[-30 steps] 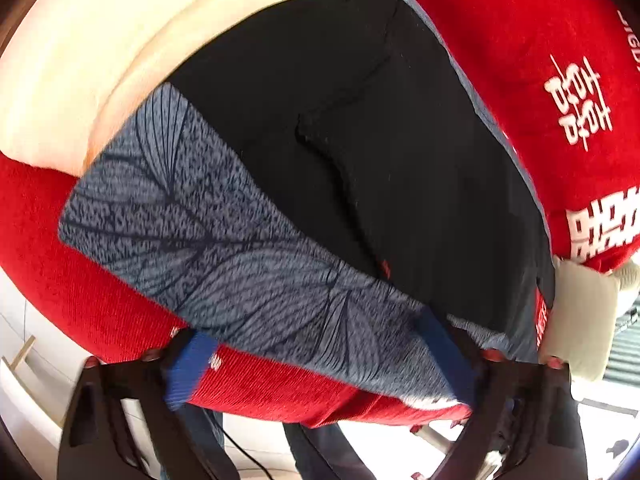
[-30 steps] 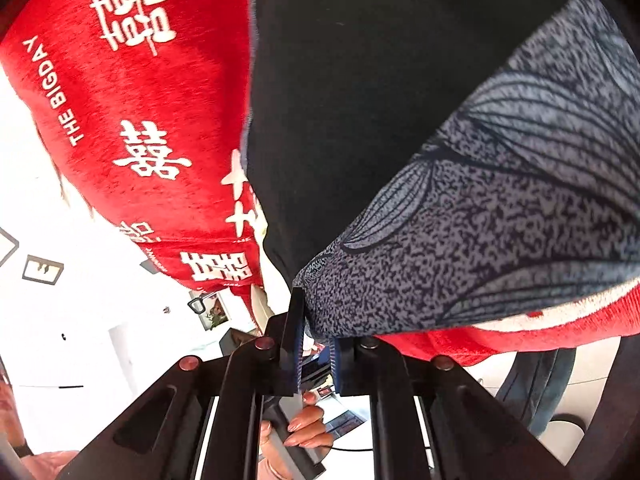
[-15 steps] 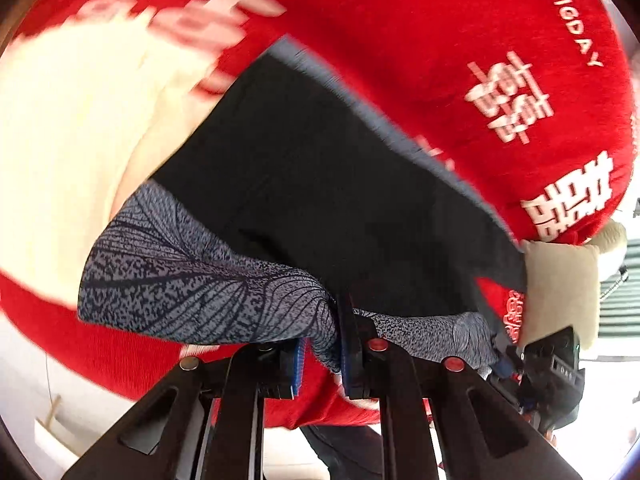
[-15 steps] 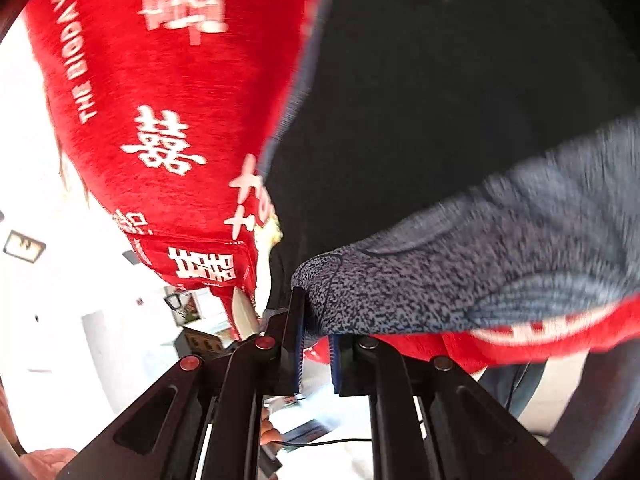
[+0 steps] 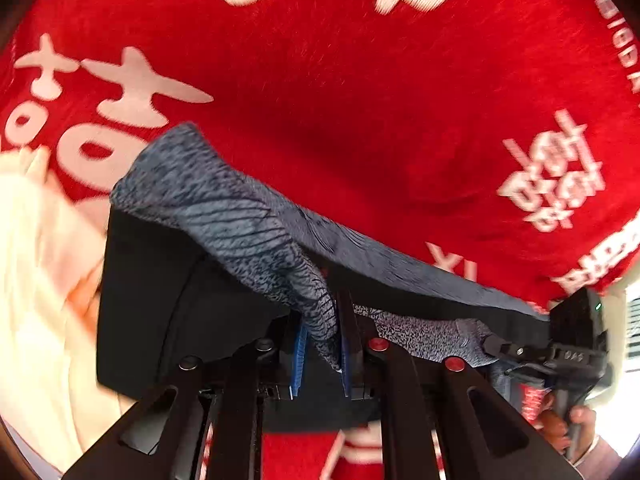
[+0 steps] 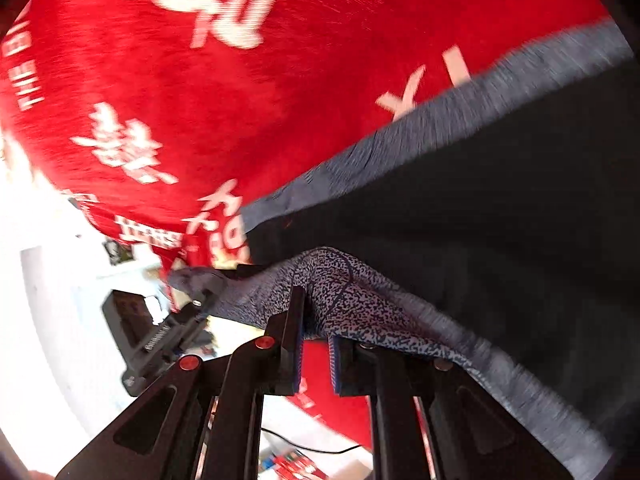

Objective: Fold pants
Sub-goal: 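Carry the lifted waistband over the pants toward the cuffs with both grippers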

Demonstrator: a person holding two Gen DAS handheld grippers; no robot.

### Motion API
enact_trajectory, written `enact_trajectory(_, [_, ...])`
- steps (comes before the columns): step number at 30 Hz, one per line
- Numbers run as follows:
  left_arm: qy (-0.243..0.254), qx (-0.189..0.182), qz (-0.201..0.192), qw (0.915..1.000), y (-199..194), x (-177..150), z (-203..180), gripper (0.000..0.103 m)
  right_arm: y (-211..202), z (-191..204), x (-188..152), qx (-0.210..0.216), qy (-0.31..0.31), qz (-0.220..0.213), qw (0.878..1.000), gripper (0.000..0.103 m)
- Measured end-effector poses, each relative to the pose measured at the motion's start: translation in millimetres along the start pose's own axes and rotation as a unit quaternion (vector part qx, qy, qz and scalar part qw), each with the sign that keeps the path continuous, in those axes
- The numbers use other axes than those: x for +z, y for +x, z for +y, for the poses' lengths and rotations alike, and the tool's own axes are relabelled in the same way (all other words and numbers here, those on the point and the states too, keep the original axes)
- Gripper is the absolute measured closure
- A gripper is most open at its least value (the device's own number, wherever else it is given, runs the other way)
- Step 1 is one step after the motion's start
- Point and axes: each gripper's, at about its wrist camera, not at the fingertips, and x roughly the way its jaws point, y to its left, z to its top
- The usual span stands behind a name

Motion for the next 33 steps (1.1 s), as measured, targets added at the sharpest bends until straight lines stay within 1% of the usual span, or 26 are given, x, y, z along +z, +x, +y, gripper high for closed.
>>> enact_trajectory(1, [0.002, 0.008, 0.003, 1.0000, 11, 4, -1, 0.084, 5, -4, 9, -0.006, 0.001, 0.006, 1.000, 0.091])
enact_trajectory(4, [0.010, 0.031, 0.007, 0.9994, 33, 8, -3, 0.084, 20, -21, 31, -0.021, 0.004, 0.020, 1.000, 0.090])
enact_trajectory(6, [0.010, 0.037, 0.008, 0.9992, 34, 8, -4, 0.083, 26, -28, 37, -0.018, 0.013, 0.024, 0.999, 0.090])
enact_trajectory(7, [0.009, 0.036, 0.010, 0.9993, 31, 9, -5, 0.080, 26, -30, 39, -0.014, 0.014, 0.025, 1.000, 0.090])
enact_trajectory(8, [0.010, 0.040, 0.009, 0.9991, 23, 9, -7, 0.069, 26, -29, 41, -0.012, 0.012, 0.026, 1.000, 0.090])
enact_trajectory(9, [0.015, 0.053, 0.001, 0.9985, 15, 9, -9, 0.057, 24, -29, 41, -0.009, 0.010, 0.028, 1.000, 0.087])
enact_trajectory(10, [0.019, 0.067, -0.012, 0.9975, 3, 9, -10, 0.034, 23, -30, 41, -0.006, 0.007, 0.030, 1.000, 0.084])
enact_trajectory(11, [0.024, 0.075, -0.030, 0.9965, -11, 9, -11, 0.029, 21, -28, 42, -0.003, 0.003, 0.031, 1.000, 0.077])
enact_trajectory(12, [0.027, 0.076, -0.032, 0.9962, -21, 9, -10, 0.029, 18, -26, 44, 0.001, 0.000, 0.032, 0.999, 0.065])
enact_trajectory(13, [0.032, 0.078, -0.026, 0.9961, -26, 8, -10, 0.029, 15, -23, 45, 0.005, -0.003, 0.031, 0.999, 0.059])
enact_trajectory(14, [0.038, 0.084, -0.021, 0.9955, -26, 8, -10, 0.029, 11, -17, 43, 0.008, -0.009, 0.027, 1.000, 0.048])
enact_trajectory(15, [0.051, 0.096, -0.017, 0.9939, -26, 5, -13, 0.029, 8, -13, 40, 0.009, -0.015, 0.023, 1.000, 0.043])
enact_trajectory(17, [0.076, 0.115, -0.006, 0.9905, -18, -2, -18, 0.029, -1, 1, 29, -0.002, -0.039, 0.011, 0.999, 0.041])
enact_trajectory(19, [0.088, 0.121, 0.006, 0.9886, -4, -10, -26, 0.029, -7, 18, 15, -0.010, -0.069, 0.002, 0.998, 0.041])
enact_trajectory(21, [0.098, 0.130, 0.020, 0.9865, 18, -20, -35, 0.029, -9, 23, 2, -0.010, -0.087, 0.007, 0.996, 0.040])
enact_trajectory(22, [0.102, 0.141, 0.028, 0.9843, 31, -25, -37, 0.029, -11, 23, 1, -0.012, -0.089, 0.011, 0.996, 0.039])
enact_trajectory(23, [0.104, 0.154, 0.042, 0.9818, 45, -31, -39, 0.029, -8, 18, -1, -0.035, -0.091, 0.017, 0.995, 0.036])
enact_trajectory(24, [0.105, 0.163, 0.051, 0.9797, 55, -34, -41, 0.029, -4, 12, -1, -0.075, -0.092, 0.018, 0.993, 0.035])
enact_trajectory(25, [0.112, 0.179, 0.053, 0.9759, 61, -39, -46, 0.029, -2, 4, 2, -0.098, -0.092, 0.018, 0.991, 0.035])
enact_trajectory(26, [0.124, 0.183, 0.054, 0.9738, 62, -44, -53, 0.029, -3, -3, 2, -0.093, -0.089, 0.019, 0.991, 0.035])
enact_trajectory(27, [0.130, 0.181, 0.056, 0.9732, 61, -48, -58, 0.029, -9, -5, 0, -0.075, -0.081, 0.013, 0.994, 0.035])
enact_trajectory(29, [0.148, 0.180, 0.058, 0.9707, 56, -60, -75, 0.029, -22, 1, -5, -0.066, -0.094, -0.004, 0.993, 0.034])
enact_trajectory(31, [0.162, 0.185, 0.061, 0.9675, 52, -69, -90, 0.029, -40, 9, -16, -0.085, -0.121, -0.024, 0.989, 0.030])
enact_trajectory(32, [0.167, 0.185, 0.063, 0.9665, 49, -75, -98, 0.029, -50, 9, -21, -0.101, -0.132, -0.033, 0.986, 0.028])
enact_trajectory(33, [0.171, 0.183, 0.064, 0.9661, 47, -82, -107, 0.029, -61, 9, -30, -0.125, -0.144, -0.046, 0.980, 0.027])
